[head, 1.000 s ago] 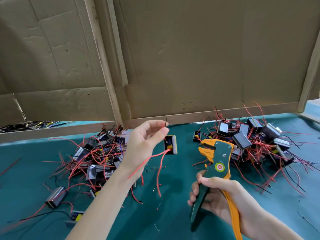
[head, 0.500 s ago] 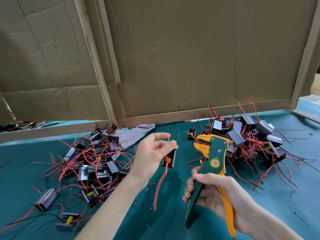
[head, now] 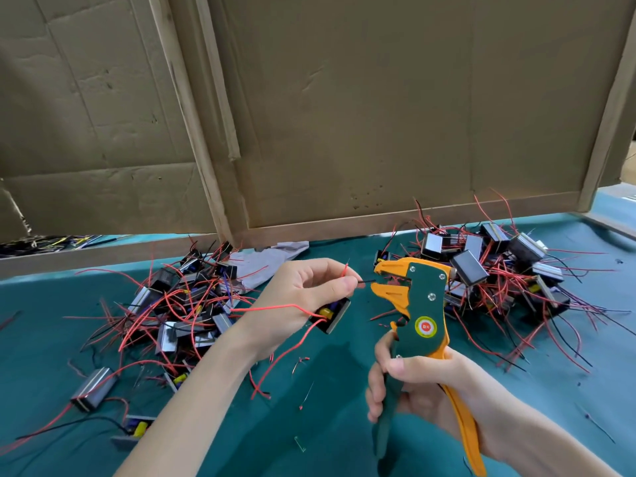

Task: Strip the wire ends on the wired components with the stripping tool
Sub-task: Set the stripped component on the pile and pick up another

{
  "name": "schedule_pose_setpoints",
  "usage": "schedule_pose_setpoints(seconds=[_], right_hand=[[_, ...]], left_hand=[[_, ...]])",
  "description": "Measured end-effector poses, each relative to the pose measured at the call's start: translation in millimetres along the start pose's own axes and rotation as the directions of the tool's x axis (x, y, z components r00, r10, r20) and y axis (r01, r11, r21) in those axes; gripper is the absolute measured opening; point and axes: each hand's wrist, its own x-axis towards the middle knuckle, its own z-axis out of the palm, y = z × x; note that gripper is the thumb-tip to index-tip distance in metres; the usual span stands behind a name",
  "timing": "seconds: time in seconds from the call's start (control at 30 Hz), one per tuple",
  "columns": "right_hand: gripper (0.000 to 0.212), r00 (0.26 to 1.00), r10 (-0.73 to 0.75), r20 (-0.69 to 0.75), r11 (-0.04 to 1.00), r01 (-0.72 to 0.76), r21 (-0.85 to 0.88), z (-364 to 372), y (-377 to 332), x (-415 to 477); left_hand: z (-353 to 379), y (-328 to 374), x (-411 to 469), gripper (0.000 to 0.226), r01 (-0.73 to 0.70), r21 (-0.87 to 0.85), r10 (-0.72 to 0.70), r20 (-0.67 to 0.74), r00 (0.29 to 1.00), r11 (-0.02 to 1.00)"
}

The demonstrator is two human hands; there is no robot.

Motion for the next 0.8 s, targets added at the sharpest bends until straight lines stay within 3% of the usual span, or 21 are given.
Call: schedule_pose_setpoints(seconds=[0.17,0.5,0.67,0.8], right_hand=[[0.021,1.000,0.016,0.026,0.998,-0.014,-0.058,3,-3,-3],[0.018,0.997,0.064,0.040,0.994,-0.060,-0.090,6,-7,-8],[0.034,0.986,0.127,-0.104,0.990,-0.132,-0.048,19,-4,-11],[0.050,0.930,0.165,-0.329,0.986,-0.162,0.038,31,4,-9]], left_hand=[[-3,3,-2,0.018,0.016,0.035,-0.017,0.045,0.999,0.999],[-12,7,-3,0.010,0.016,0.098,-0.027,0.118,0.993,0.995],[-14,3,-2,0.011,0.005,0.072,-0.014,0.133,0.991,0.997],[-9,-11,3,0.009,-0.012,0.015,0.012,0.047,0.999,1.000]])
